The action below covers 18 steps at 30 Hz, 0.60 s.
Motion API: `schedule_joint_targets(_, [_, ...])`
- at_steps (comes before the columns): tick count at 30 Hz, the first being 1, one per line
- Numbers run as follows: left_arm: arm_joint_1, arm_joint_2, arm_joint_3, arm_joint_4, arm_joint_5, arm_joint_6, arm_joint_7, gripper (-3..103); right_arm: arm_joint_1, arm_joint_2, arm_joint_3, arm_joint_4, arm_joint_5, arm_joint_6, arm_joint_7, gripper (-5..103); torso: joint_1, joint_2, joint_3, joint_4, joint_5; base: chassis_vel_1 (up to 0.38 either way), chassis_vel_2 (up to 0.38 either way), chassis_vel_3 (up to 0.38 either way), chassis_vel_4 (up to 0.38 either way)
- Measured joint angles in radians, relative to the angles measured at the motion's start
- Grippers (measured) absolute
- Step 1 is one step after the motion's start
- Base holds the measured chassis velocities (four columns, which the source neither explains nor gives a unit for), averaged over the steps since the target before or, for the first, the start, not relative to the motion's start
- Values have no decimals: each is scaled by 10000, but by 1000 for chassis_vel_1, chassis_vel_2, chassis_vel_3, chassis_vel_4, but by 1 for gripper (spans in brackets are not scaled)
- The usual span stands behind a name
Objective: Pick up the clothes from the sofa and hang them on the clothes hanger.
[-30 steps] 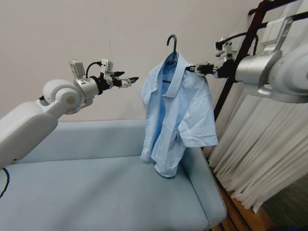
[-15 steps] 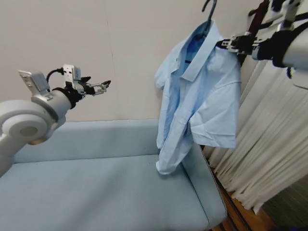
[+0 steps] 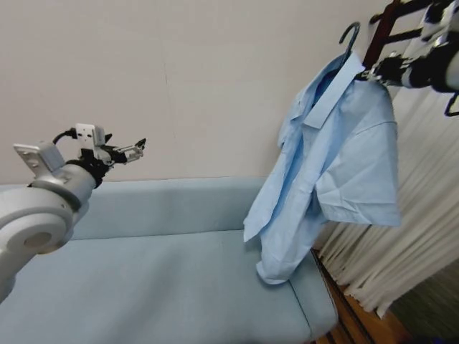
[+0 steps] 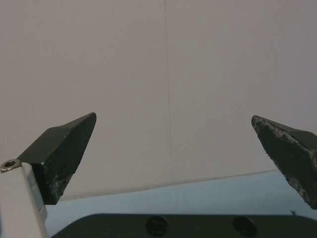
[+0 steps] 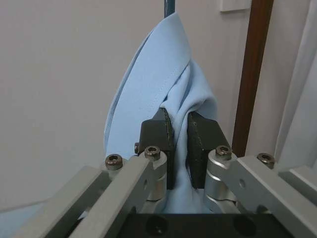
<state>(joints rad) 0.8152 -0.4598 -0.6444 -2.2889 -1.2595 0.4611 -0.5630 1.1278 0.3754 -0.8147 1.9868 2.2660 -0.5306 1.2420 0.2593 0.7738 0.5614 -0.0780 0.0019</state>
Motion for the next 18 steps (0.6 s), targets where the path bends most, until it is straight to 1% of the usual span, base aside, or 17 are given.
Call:
schedule_joint_targets(3, [851, -842, -568, 243, 760, 6, 372, 100, 1290, 869, -1484, -804, -132, 390, 492, 8, 2, 0, 2, 3, -10, 0, 0, 0, 0])
schedule_joint_targets(4, [851, -842, -568, 243, 760, 6, 372, 100, 1290, 869, -1484, -804, -132, 390, 492, 8, 2, 0, 2, 3, -10, 0, 0, 0, 0])
schedule_joint_targets(5, [1155, -1117, -904, 293, 918, 16, 482, 100, 1652, 1115, -1882, -1025, -188, 492, 590, 8, 3, 0, 3, 2, -13, 0, 0, 0, 0])
schedule_joint_targets(7, [1872, -1606, -1694, 342, 1101, 57, 823, 100, 2367, 1481, -2625, -1356, -238, 661, 761, 8, 3, 0, 2, 8, -8, 0, 0, 0, 0])
schedule_joint_targets(8, [1872, -1606, -1694, 342, 1101, 57, 823, 100, 2367, 1481, -2625, -1356, -238, 661, 761, 8, 3, 0, 2, 8, -8, 0, 0, 0, 0])
schedule_joint_targets(9, [2200, -1757, -2021, 356, 1182, 60, 1036, 100, 2729, 1596, -2937, -1425, -210, 745, 903, 8, 3, -1, 2, 2, -7, 0, 0, 0, 0])
schedule_joint_targets(11, [3002, -2010, -2806, 388, 1299, 53, 1734, 100, 3541, 1789, -3607, -1634, 30, 1000, 1236, 8, 1, 1, -1, -2, -8, 0, 0, 0, 0])
schedule_joint_targets(12, [3324, -2107, -3096, 505, 1393, 35, 2295, 100, 3732, 1859, -3770, -1815, 70, 1093, 1332, 8, -1, 2, -3, -1, -9, 0, 0, 0, 0])
schedule_joint_targets(13, [3324, -2107, -3096, 505, 1393, 35, 2295, 100, 3732, 1859, -3770, -1815, 70, 1093, 1332, 8, -1, 2, -3, -1, -9, 0, 0, 0, 0])
schedule_joint_targets(14, [3549, -2189, -3278, 657, 1527, -8, 2871, 100, 3834, 1903, -3894, -2000, 76, 1140, 1379, 8, -3, 2, -4, -2, -7, 0, 0, 0, 0])
schedule_joint_targets(15, [3826, -2289, -3420, 892, 1789, -128, 3660, 100, 4004, 1940, -4145, -2225, 78, 1153, 1389, 8, -2, 1, -3, 3, -5, 0, 0, 0, 0])
schedule_joint_targets(16, [4013, -2391, -3467, 1077, 1987, -285, 4062, 100, 4182, 1946, -4427, -2354, 75, 1154, 1388, 8, -1, 0, -1, 3, -1, 0, 0, 0, 0])
schedule_joint_targets(17, [4013, -2391, -3467, 1077, 1987, -285, 4062, 100, 4182, 1946, -4427, -2354, 75, 1154, 1388, 8, -1, 0, -1, 3, -1, 0, 0, 0, 0])
schedule_joint_targets(18, [4095, -2485, -3463, 1195, 2078, -385, 4170, 100, 4352, 1944, -4687, -2466, 38, 1151, 1384, 8, -1, 0, 0, 2, -2, 0, 0, 0, 0])
